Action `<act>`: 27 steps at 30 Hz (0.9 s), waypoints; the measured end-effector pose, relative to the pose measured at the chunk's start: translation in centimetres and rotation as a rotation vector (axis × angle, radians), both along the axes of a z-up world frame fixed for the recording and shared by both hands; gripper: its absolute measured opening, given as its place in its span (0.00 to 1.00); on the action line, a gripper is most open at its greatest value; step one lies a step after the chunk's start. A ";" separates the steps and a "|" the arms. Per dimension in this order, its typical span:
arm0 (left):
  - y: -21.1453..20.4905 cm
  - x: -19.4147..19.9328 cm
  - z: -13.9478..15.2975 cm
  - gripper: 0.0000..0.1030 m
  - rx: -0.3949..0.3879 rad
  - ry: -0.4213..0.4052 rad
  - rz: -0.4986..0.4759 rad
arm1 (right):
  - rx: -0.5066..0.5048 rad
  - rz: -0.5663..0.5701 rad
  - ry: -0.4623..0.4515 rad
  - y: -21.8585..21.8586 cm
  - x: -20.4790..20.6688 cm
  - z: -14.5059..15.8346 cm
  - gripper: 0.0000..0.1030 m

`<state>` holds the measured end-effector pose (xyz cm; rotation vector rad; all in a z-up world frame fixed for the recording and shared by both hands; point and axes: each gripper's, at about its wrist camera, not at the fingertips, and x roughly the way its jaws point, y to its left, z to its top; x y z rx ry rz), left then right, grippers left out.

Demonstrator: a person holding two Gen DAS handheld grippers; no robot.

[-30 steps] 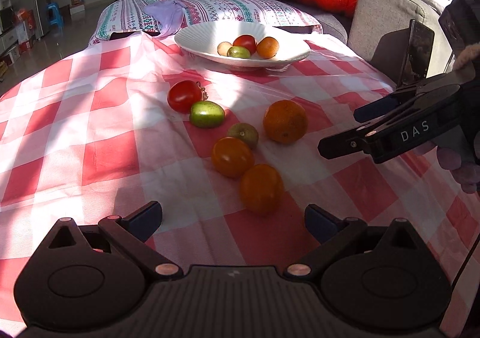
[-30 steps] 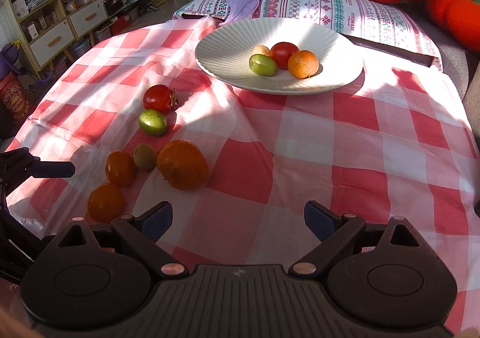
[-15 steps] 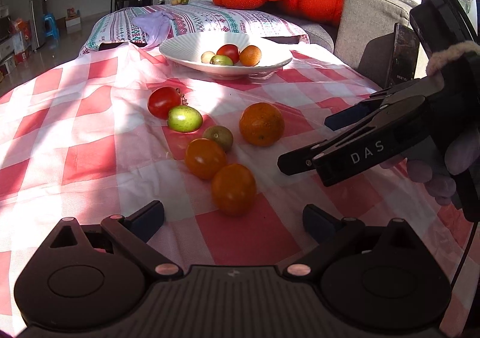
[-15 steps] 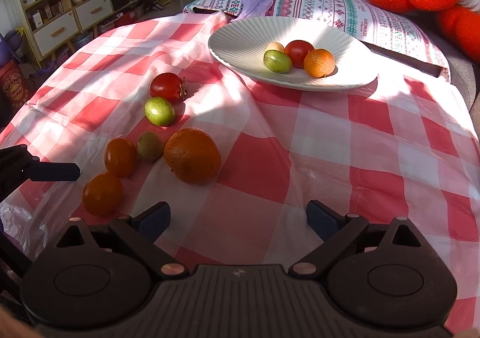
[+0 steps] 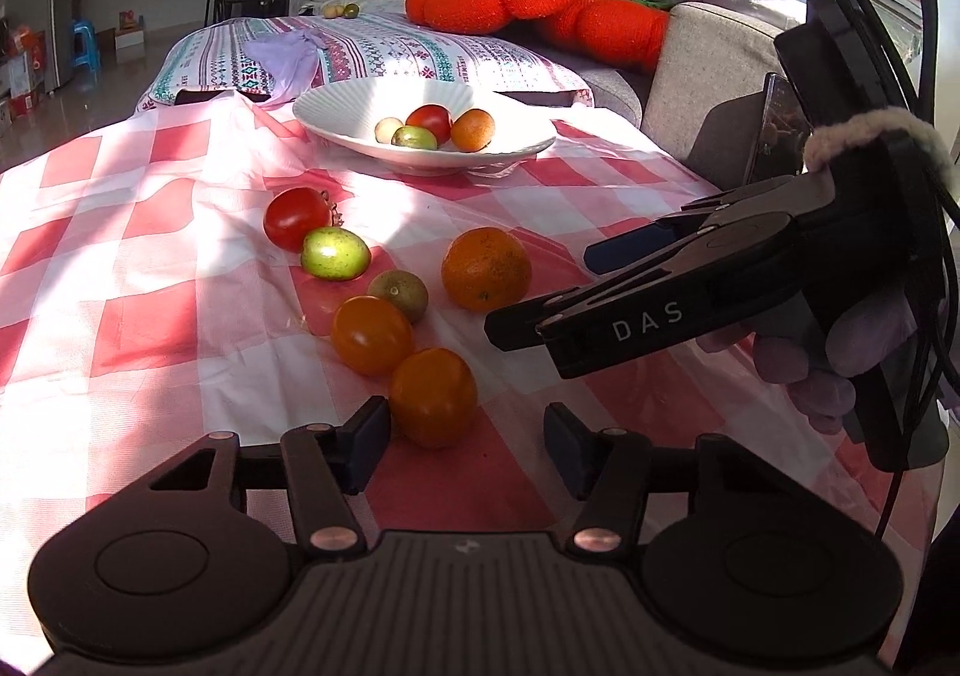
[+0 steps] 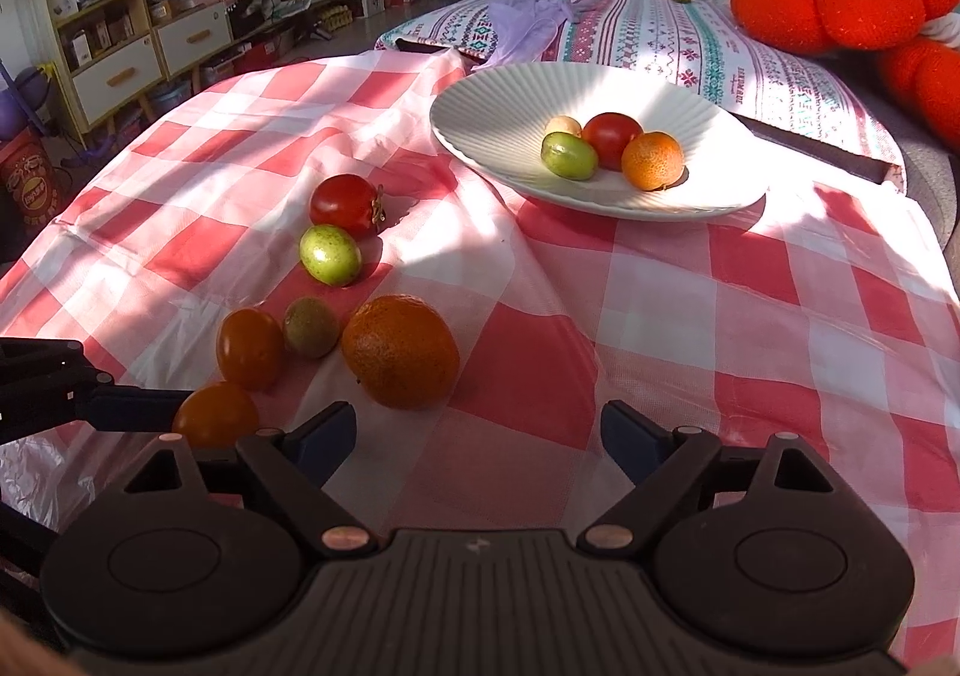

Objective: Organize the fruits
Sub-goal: 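Close the right tool on a large orange while the left tool grasps an orange tomato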

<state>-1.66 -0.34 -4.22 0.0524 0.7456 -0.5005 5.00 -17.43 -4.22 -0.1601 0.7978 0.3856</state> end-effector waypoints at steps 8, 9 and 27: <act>0.5 0.2 0.1 0.55 -0.009 0.009 0.019 | 0.006 0.031 0.001 0.9 0.2 0.1 0.69; 0.5 0.2 0.1 0.54 -0.010 0.010 0.021 | 0.005 0.033 0.000 1.0 0.2 0.1 0.67; 0.7 0.5 0.3 0.45 -0.015 0.010 0.029 | 0.029 0.053 -0.010 2.0 0.7 0.7 0.43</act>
